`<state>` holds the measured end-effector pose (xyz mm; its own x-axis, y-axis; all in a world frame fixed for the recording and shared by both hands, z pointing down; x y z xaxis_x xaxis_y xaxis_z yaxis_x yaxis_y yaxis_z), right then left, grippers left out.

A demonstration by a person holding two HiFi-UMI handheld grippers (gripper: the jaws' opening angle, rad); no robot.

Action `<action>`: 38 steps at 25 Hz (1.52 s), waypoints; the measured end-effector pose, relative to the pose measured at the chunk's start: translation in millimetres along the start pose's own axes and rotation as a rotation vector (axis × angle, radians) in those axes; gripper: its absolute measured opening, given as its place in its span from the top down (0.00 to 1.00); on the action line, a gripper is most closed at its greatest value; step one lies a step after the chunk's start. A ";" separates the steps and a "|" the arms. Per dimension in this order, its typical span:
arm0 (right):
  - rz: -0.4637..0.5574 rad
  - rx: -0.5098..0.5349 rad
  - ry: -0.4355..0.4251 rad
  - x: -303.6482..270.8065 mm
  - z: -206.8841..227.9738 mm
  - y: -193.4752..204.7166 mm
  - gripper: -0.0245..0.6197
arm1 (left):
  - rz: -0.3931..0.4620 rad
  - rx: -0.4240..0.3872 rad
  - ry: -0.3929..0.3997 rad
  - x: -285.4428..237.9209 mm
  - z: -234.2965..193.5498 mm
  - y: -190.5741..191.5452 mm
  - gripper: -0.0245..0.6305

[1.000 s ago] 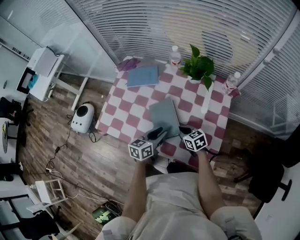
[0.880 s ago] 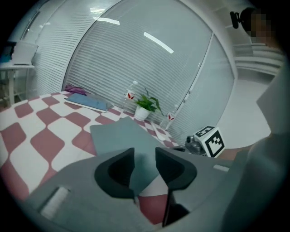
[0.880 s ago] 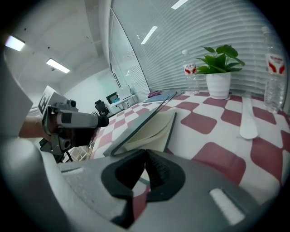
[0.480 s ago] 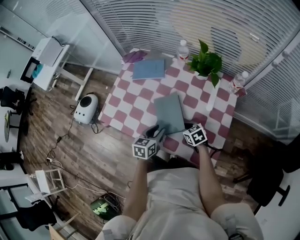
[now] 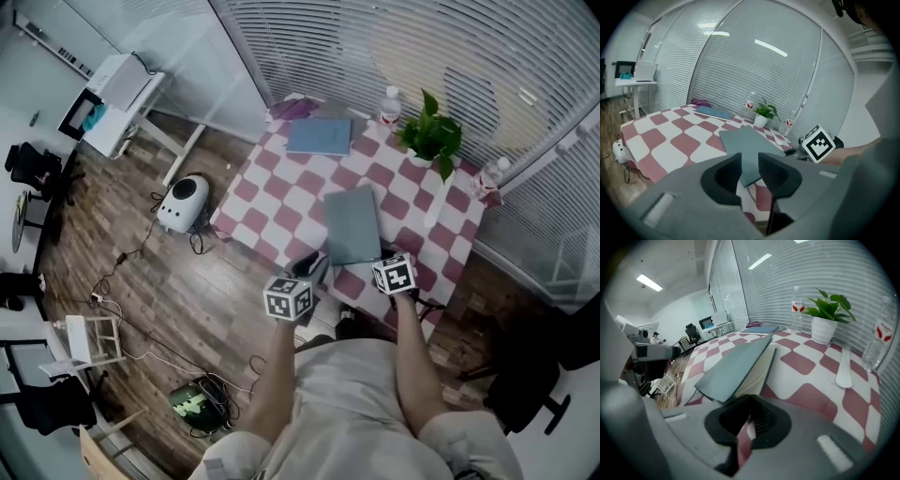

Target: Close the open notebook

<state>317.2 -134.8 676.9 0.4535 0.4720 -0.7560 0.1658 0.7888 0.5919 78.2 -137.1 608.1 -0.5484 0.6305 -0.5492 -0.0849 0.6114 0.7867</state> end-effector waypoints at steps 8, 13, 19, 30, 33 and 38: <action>0.092 -0.030 0.064 32.2 -21.1 26.4 0.96 | 0.058 0.055 -0.091 52.7 8.1 23.5 0.84; 0.229 -0.039 0.079 67.3 -37.8 38.8 0.96 | 0.102 0.050 -0.111 83.3 28.2 37.3 0.85; 0.372 -0.081 0.045 116.6 -58.0 55.8 0.96 | 0.151 0.057 -0.128 117.0 54.5 49.4 0.95; 0.468 -0.065 -0.002 193.9 -94.6 112.9 0.96 | 0.242 0.055 -0.224 172.9 114.7 80.8 0.95; 0.450 -0.030 -0.014 211.6 -105.1 128.3 0.96 | 0.254 0.052 -0.261 192.5 131.8 90.2 0.95; 0.494 -0.030 -0.017 237.9 -122.0 135.8 0.96 | 0.278 -0.013 -0.240 218.8 154.3 102.3 0.95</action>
<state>340.8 132.7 543.3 0.4860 0.7861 -0.3819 -0.0979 0.4832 0.8700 77.9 137.2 524.9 -0.3414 0.8669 -0.3632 0.0285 0.3958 0.9179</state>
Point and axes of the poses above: the fingertips, and each gripper's own axes: x backward along the fingers, z to its right, y out of its underside, the point moved 9 cm from there along x, backward along the fingers, and after that the axes turned 9 degrees about -y, right-handed, at the moved point
